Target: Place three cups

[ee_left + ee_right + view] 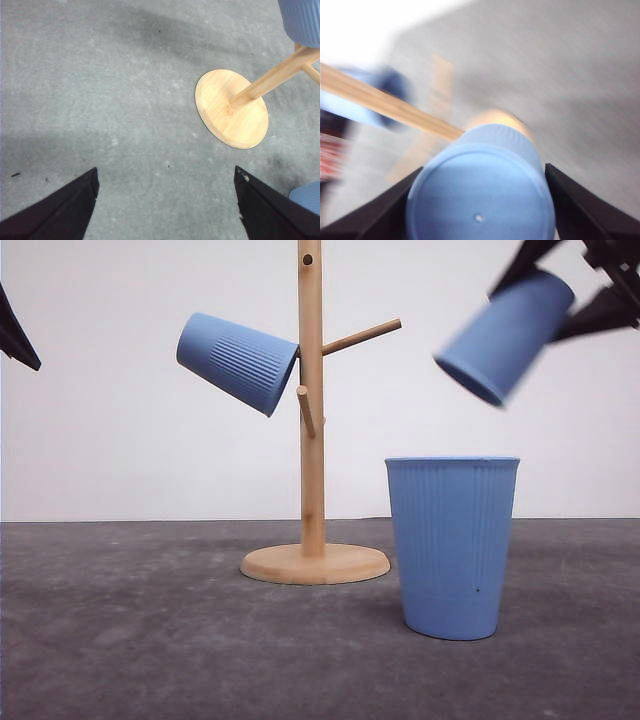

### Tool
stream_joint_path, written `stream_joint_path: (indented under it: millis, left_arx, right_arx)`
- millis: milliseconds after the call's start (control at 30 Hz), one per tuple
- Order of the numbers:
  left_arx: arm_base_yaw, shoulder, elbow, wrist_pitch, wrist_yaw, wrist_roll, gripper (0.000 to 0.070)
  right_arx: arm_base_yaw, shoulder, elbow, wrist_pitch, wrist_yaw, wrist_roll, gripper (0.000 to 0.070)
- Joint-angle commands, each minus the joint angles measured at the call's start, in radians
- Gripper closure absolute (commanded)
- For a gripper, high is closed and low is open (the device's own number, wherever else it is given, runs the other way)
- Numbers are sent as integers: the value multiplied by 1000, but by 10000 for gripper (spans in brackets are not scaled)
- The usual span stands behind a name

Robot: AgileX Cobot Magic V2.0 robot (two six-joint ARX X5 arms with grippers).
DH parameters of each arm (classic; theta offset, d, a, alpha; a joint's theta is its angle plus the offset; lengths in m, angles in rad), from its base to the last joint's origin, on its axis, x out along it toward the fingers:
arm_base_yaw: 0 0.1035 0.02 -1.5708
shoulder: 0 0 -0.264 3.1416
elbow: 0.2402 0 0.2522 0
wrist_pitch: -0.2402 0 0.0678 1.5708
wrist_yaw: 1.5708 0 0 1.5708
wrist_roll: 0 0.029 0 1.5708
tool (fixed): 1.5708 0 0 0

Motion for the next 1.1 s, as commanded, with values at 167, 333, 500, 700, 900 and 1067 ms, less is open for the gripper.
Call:
stream_joint_path:
  millis: [167, 333, 500, 700, 900, 1067]
  left_arx:
    - [-2, 5, 12, 12, -2, 7, 197]
    - [-2, 5, 12, 12, -2, 7, 197]
    - [-2, 5, 12, 12, -2, 7, 197]
    - [-2, 5, 12, 13, -2, 7, 197]
    - [-2, 5, 12, 13, -2, 7, 197]
    - [-2, 5, 12, 13, -2, 7, 197]
  right_arx:
    - [-1, 24, 26, 277, -105, 260, 371]
    - [14, 64, 26, 399, -160, 347, 371]
    - [20, 124, 26, 405, -203, 343, 371]
    - [39, 183, 26, 408, -219, 314, 370]
    - [85, 233, 26, 434, -217, 297, 371]
    - [120, 273, 26, 454, -192, 289, 370]
